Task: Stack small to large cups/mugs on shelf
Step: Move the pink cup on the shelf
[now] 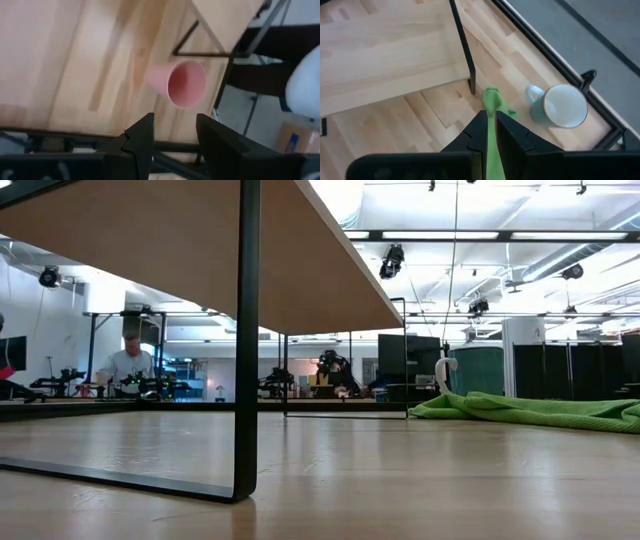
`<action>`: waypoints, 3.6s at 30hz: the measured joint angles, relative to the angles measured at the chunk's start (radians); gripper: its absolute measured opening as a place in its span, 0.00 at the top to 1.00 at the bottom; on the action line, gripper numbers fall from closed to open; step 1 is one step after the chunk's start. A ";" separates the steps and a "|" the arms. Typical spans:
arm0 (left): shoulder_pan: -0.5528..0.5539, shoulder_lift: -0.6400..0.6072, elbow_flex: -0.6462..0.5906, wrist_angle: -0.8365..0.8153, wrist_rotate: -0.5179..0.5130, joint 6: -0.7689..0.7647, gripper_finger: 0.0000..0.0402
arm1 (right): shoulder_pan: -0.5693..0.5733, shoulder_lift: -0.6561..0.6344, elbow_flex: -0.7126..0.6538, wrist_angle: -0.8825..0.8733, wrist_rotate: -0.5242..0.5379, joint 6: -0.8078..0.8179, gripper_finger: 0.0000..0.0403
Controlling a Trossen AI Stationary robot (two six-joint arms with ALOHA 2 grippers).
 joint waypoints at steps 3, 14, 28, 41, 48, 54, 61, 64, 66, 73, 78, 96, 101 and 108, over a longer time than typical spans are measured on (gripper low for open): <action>-0.036 0.000 -0.006 0.006 0.009 -0.010 0.67 | 0.000 0.000 -0.029 0.001 0.000 0.030 0.93; -0.120 0.037 -0.020 0.060 -0.016 -0.089 0.67 | 0.000 0.000 -0.102 0.001 -0.001 0.075 0.93; -0.134 0.164 -0.032 0.105 -0.069 -0.076 0.67 | 0.000 0.000 -0.114 -0.028 -0.034 -0.122 0.93; -0.135 0.219 -0.010 0.149 -0.059 -0.078 0.67 | 0.000 0.000 -0.119 0.005 -0.034 -0.164 0.93; -0.134 0.206 0.061 0.246 -0.071 -0.080 0.67 | 0.000 0.000 -0.118 -0.002 -0.034 -0.165 0.93; -0.134 0.201 0.071 0.242 -0.118 -0.080 0.67 | 0.000 0.000 -0.118 -0.002 -0.034 -0.165 0.93; -0.134 0.176 0.064 0.232 -0.126 -0.072 0.69 | 0.000 0.000 -0.118 -0.002 -0.034 -0.168 0.93; -0.134 0.148 0.064 0.232 -0.143 -0.071 0.74 | 0.000 0.000 -0.118 -0.002 -0.034 -0.168 0.93; -0.134 0.134 0.064 0.231 -0.145 -0.073 0.80 | 0.000 0.000 -0.118 -0.002 -0.034 -0.168 0.93; -0.134 0.090 0.063 0.232 -0.147 -0.074 0.99 | 0.000 0.000 -0.118 -0.002 -0.034 -0.165 0.93; -0.134 0.080 0.063 0.232 -0.147 -0.094 1.00 | 0.000 0.000 -0.118 -0.002 -0.034 -0.164 0.93; -0.457 0.218 0.041 0.154 -0.146 -0.345 1.00 | 0.000 0.000 -0.118 -0.002 -0.034 -0.168 0.93; -0.552 0.283 0.041 0.155 -0.194 -0.465 1.00 | 0.000 0.000 -0.118 -0.002 -0.034 -0.171 0.93; -0.605 0.355 0.041 0.307 -0.198 -0.552 1.00 | 0.000 0.000 -0.118 -0.002 -0.034 -0.188 0.93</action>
